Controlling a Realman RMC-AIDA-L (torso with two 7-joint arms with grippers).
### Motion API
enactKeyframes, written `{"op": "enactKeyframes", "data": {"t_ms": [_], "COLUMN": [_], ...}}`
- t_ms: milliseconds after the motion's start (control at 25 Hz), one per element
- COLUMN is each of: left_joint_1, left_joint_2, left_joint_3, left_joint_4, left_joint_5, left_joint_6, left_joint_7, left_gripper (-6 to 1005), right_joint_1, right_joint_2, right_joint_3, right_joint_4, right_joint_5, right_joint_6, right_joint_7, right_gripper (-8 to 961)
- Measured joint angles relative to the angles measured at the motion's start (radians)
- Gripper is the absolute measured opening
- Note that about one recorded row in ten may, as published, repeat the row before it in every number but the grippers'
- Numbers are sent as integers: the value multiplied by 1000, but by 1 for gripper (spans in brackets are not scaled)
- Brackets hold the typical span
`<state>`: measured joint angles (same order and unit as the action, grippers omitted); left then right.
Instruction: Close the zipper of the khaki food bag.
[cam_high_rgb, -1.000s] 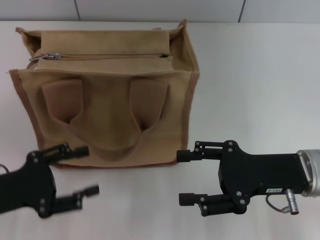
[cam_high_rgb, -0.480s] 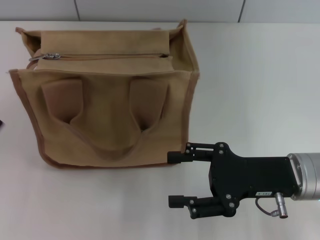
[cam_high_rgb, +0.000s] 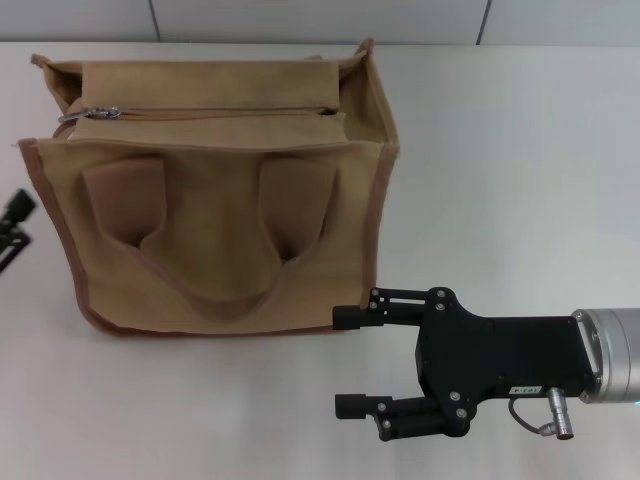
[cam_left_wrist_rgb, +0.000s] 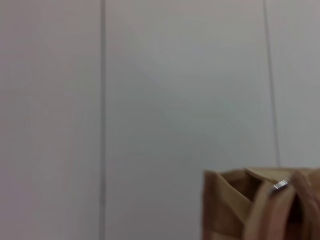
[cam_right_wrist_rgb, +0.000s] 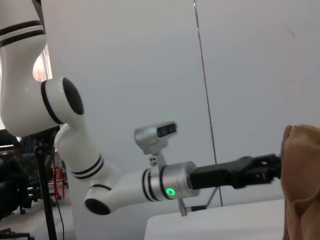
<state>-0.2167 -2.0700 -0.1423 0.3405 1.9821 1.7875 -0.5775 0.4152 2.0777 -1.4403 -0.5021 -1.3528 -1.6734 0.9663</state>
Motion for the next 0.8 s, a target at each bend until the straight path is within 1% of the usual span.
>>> {"op": "enactKeyframes", "data": {"t_ms": [120, 160, 280, 320, 520, 800], "left_joint_1": [-46, -46, -74, -90, -118, -107], "left_joint_2": [-1, -1, -1, -2, -3, -3], "left_joint_3": [73, 73, 85, 83, 73, 71], "left_joint_4": [-5, -5, -22, -33, -41, -43], "left_joint_5": [11, 11, 7, 3, -10, -74], "left_joint_6": [-72, -72, -116, -120, -119, -67], "left_joint_7": [1, 1, 12, 15, 25, 28], "left_gripper": [783, 783, 783, 783, 783, 782], "right_joint_1": [-3, -3, -3, -3, -4, -4], "right_joint_2": [1, 1, 1, 1, 1, 1], "right_joint_3": [0, 0, 0, 0, 0, 0], "right_joint_4": [8, 8, 22, 26, 29, 36], "right_joint_5": [0, 0, 0, 0, 0, 1], "right_joint_6": [0, 0, 0, 0, 0, 0], "right_joint_7": [-14, -14, -25, -26, -26, -37], "right_gripper": [743, 743, 743, 743, 743, 743]}}
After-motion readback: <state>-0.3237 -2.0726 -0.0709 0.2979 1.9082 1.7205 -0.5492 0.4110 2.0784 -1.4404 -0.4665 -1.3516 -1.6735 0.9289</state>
